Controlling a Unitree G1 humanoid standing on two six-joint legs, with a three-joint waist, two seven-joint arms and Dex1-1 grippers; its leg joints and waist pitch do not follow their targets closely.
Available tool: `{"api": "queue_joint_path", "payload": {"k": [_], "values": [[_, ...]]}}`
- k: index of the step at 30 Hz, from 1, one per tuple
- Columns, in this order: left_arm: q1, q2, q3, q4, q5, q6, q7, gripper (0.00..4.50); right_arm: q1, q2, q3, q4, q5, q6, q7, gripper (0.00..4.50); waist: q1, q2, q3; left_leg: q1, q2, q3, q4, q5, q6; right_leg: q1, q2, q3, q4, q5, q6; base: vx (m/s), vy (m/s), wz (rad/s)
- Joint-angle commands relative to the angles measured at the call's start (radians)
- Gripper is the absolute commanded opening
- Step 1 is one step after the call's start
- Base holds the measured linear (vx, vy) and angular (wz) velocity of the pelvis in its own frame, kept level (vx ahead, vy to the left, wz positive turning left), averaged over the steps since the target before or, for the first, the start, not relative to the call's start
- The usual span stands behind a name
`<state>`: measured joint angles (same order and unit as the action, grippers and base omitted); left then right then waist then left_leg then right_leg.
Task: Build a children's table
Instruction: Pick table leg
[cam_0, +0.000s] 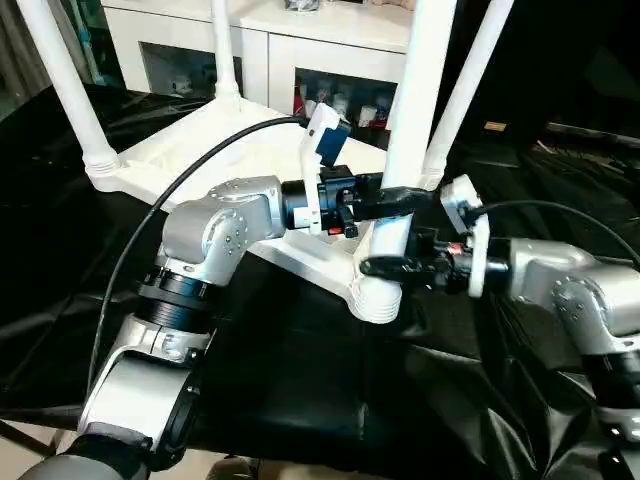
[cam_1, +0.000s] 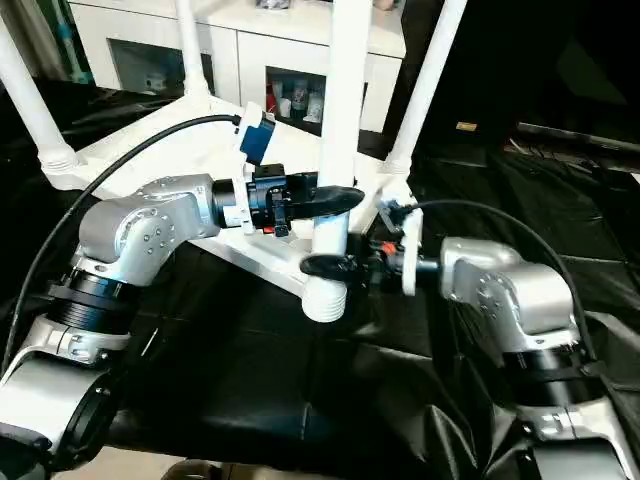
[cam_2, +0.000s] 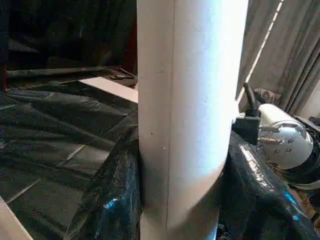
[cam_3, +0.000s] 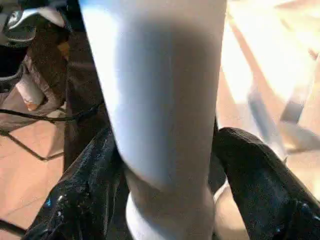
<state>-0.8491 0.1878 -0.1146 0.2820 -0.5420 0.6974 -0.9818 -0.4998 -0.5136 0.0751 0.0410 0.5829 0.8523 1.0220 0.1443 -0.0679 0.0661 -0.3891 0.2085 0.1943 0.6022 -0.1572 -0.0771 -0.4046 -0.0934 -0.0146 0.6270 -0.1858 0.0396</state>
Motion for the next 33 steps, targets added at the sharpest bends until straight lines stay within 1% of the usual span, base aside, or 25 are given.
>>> {"api": "queue_joint_path", "payload": {"k": [1, 3, 7, 8, 9, 12, 13, 14, 15, 18, 20, 22, 23, 24, 25, 26, 27, 29, 30, 31, 32, 33], "values": [[-0.033, -0.009, -0.006, -0.007, 0.008, -0.009, -0.008, 1.83, 0.007, -0.01, -0.003, -0.024, 0.013, 0.01, 0.006, 3.14, 0.002, 0.016, -0.081, 0.028, 0.009, -0.007, -0.071, -0.219, -0.032, 0.047, -0.029, 0.01, -0.061, -0.074, -0.254, 0.0, 0.0, 0.0], [-0.034, -0.01, -0.005, -0.007, 0.007, -0.009, -0.007, 1.83, 0.009, -0.005, 0.0, -0.027, 0.014, 0.013, 0.004, 3.14, 0.002, 0.014, -0.081, 0.027, 0.009, -0.007, -0.071, -0.218, -0.033, 0.048, -0.029, 0.01, -0.061, -0.076, -0.253, 0.0, 0.0, 0.0], [-0.039, -0.01, -0.003, -0.01, 0.003, -0.004, -0.009, 1.83, 0.007, 0.021, 0.003, -0.02, 0.011, 0.01, -0.007, 3.14, 0.001, 0.015, -0.082, 0.027, 0.009, -0.007, -0.072, -0.22, -0.035, 0.046, -0.029, 0.01, -0.062, -0.086, -0.252, 0.0, 0.0, 0.0], [-0.038, -0.01, -0.002, -0.013, 0.001, -0.001, -0.01, 1.83, 0.005, 0.021, 0.0, -0.017, 0.014, 0.01, -0.009, 2.96, 0.0, 0.015, -0.082, 0.027, 0.009, -0.008, -0.072, -0.22, -0.035, 0.046, -0.029, 0.01, -0.061, -0.085, -0.252, 0.0, 0.0, 0.0], [-0.037, -0.01, -0.001, -0.014, -0.001, 0.001, -0.011, 1.83, 0.004, 0.021, -0.001, -0.015, 0.015, 0.01, -0.009, 2.96, 0.001, 0.015, -0.081, 0.028, 0.009, -0.007, -0.072, -0.221, -0.035, 0.046, -0.028, 0.01, -0.062, -0.088, -0.252, 0.0, 0.0, 0.0], [-0.031, -0.008, -0.003, -0.02, -0.003, 0.003, -0.016, 1.83, 0.003, 0.017, 0.0, -0.015, 0.019, 0.016, -0.005, 2.59, 0.001, 0.016, -0.081, 0.028, 0.009, -0.007, -0.072, -0.217, -0.037, 0.045, -0.028, 0.011, -0.062, -0.087, -0.25, 0.0, 0.0, 0.0], [-0.029, -0.007, -0.004, -0.02, -0.003, 0.004, -0.019, 1.83, 0.002, 0.015, 0.001, -0.016, 0.019, 0.019, -0.005, 2.59, 0.0, 0.017, -0.081, 0.029, 0.009, -0.006, -0.072, -0.218, -0.037, 0.045, -0.028, 0.011, -0.062, -0.087, -0.25, 0.0, 0.0, 0.0], [-0.029, -0.007, -0.004, -0.02, -0.003, 0.004, -0.02, 1.83, 0.002, 0.015, 0.001, -0.016, 0.019, 0.019, -0.005, 2.4, 0.0, 0.016, -0.081, 0.029, 0.009, -0.006, -0.072, -0.218, -0.037, 0.045, -0.028, 0.011, -0.062, -0.087, -0.249, 0.0, 0.0, 0.0], [-0.028, -0.006, -0.005, -0.018, -0.002, 0.002, -0.023, 1.83, 0.003, 0.012, 0.001, -0.02, 0.019, 0.023, -0.005, 2.31, 0.0, 0.016, -0.081, 0.028, 0.009, -0.006, -0.072, -0.216, -0.037, 0.046, -0.028, 0.011, -0.062, -0.084, -0.249, 0.0, 0.0, 0.0], [-0.025, -0.006, -0.008, -0.017, 0.001, -0.001, -0.027, 1.83, 0.01, 0.004, -0.001, -0.032, 0.02, 0.029, -0.003, 2.19, -0.001, 0.016, -0.08, 0.028, 0.009, -0.007, -0.073, -0.224, -0.039, 0.046, -0.029, 0.011, -0.064, -0.1, -0.242, 0.0, 0.0, 0.0], [-0.023, -0.007, -0.009, -0.018, 0.001, -0.001, -0.031, 1.83, 0.016, 0.0, -0.001, -0.039, 0.019, 0.03, -0.001, 2.08, -0.001, 0.016, -0.081, 0.027, 0.009, -0.007, -0.072, -0.219, -0.039, 0.047, -0.028, 0.012, -0.063, -0.094, -0.242, 0.0, 0.0, 0.0], [-0.021, -0.008, -0.011, -0.022, 0.003, -0.002, -0.027, 1.83, 0.02, 0.001, -0.002, -0.038, 0.018, 0.024, -0.005, 2.05, 0.0, 0.02, -0.08, 0.028, 0.009, -0.007, -0.073, -0.224, -0.039, 0.045, -0.028, 0.011, -0.063, -0.09, -0.243, 0.0, 0.0, 0.0], [-0.021, -0.008, -0.011, -0.022, 0.003, -0.002, -0.027, 1.83, 0.02, 0.002, -0.002, -0.037, 0.017, 0.023, -0.005, 2.03, -0.001, 0.019, -0.081, 0.027, 0.009, -0.007, -0.073, -0.226, -0.038, 0.046, -0.028, 0.011, -0.064, -0.091, -0.244, 0.0, 0.0, 0.0], [-0.024, -0.015, -0.009, -0.013, 0.019, -0.011, 0.002, 1.83, 0.021, 0.005, -0.004, -0.035, 0.015, 0.016, -0.01, 2.03, -0.001, 0.02, -0.081, 0.028, 0.009, -0.007, -0.073, -0.231, -0.04, 0.045, -0.028, 0.011, -0.064, -0.093, -0.245, 0.0, 0.0, 0.0], [-0.03, -0.021, 0.0, 0.002, 0.015, 0.001, 0.016, 2.39, 0.021, 0.013, -0.012, -0.03, 0.015, 0.007, -0.02, 2.01, 0.0, 0.02, -0.08, 0.028, 0.009, -0.007, -0.073, -0.236, -0.041, 0.045, -0.028, 0.011, -0.065, -0.098, -0.246, 0.0, 0.0, 0.0], [-0.035, -0.023, 0.008, 0.012, 0.005, 0.022, 0.022, 2.39, 0.022, 0.022, -0.021, -0.027, 0.015, -0.002, -0.03, 2.01, 0.0, 0.024, -0.08, 0.027, 0.008, -0.008, -0.072, -0.237, -0.042, 0.045, -0.028, 0.011, -0.064, -0.099, -0.247, 0.0, 0.0, 0.0], [-0.035, -0.016, 0.009, 0.009, -0.01, 0.06, 0.013, 2.53, 0.024, 0.033, -0.032, -0.027, 0.016, -0.016, -0.042, 2.0, -0.001, 0.025, -0.081, 0.028, 0.008, -0.007, -0.072, -0.241, -0.044, 0.044, -0.028, 0.011, -0.064, -0.101, -0.247, 0.0, 0.0, 0.0], [-0.036, -0.024, 0.022, 0.019, -0.012, 0.057, 0.031, 2.56, 0.028, 0.043, -0.043, -0.029, 0.022, -0.02, -0.051, 1.97, -0.001, 0.024, -0.08, 0.028, 0.007, -0.008, -0.073, -0.243, -0.04, 0.044, -0.028, 0.011, -0.066, -0.108, -0.247, 0.0, 0.0, 0.0], [-0.037, -0.031, 0.033, 0.028, -0.013, 0.052, 0.045, 2.73, 0.03, 0.049, -0.05, -0.029, 0.027, -0.021, -0.057, 1.92, 0.0, 0.022, -0.081, 0.026, 0.007, -0.008, -0.072, -0.235, -0.039, 0.047, -0.028, 0.01, -0.065, -0.103, -0.248, 0.0, 0.0, 0.0], [-0.03, -0.053, 0.063, 0.054, -0.008, -0.024, 0.068, 2.73, 0.042, 0.073, -0.078, -0.037, 0.039, -0.034, -0.082, 1.92, 0.001, 0.025, -0.081, 0.025, 0.007, -0.008, -0.072, -0.228, -0.035, 0.046, -0.028, 0.011, -0.066, -0.097, -0.248, 0.0, 0.0, 0.0], [-0.025, -0.068, 0.081, 0.069, -0.003, -0.078, 0.081, 2.84, 0.049, 0.086, -0.095, -0.041, 0.047, -0.041, -0.097, 1.9, 0.002, 0.024, -0.08, 0.025, 0.006, -0.007, -0.072, -0.229, -0.03, 0.045, -0.029, 0.012, -0.069, -0.099, -0.249, 0.0, 0.0, 0.0], [-0.026, -0.092, 0.121, 0.093, -0.025, -0.125, 0.093, 2.92, 0.054, 0.101, -0.114, -0.043, 0.053, -0.057, -0.114, 1.9, 0.003, 0.024, -0.083, 0.024, 0.007, -0.008, -0.072, -0.226, -0.029, 0.049, -0.03, 0.01, -0.068, -0.096, -0.248, 0.0, 0.0, 0.0]]}}
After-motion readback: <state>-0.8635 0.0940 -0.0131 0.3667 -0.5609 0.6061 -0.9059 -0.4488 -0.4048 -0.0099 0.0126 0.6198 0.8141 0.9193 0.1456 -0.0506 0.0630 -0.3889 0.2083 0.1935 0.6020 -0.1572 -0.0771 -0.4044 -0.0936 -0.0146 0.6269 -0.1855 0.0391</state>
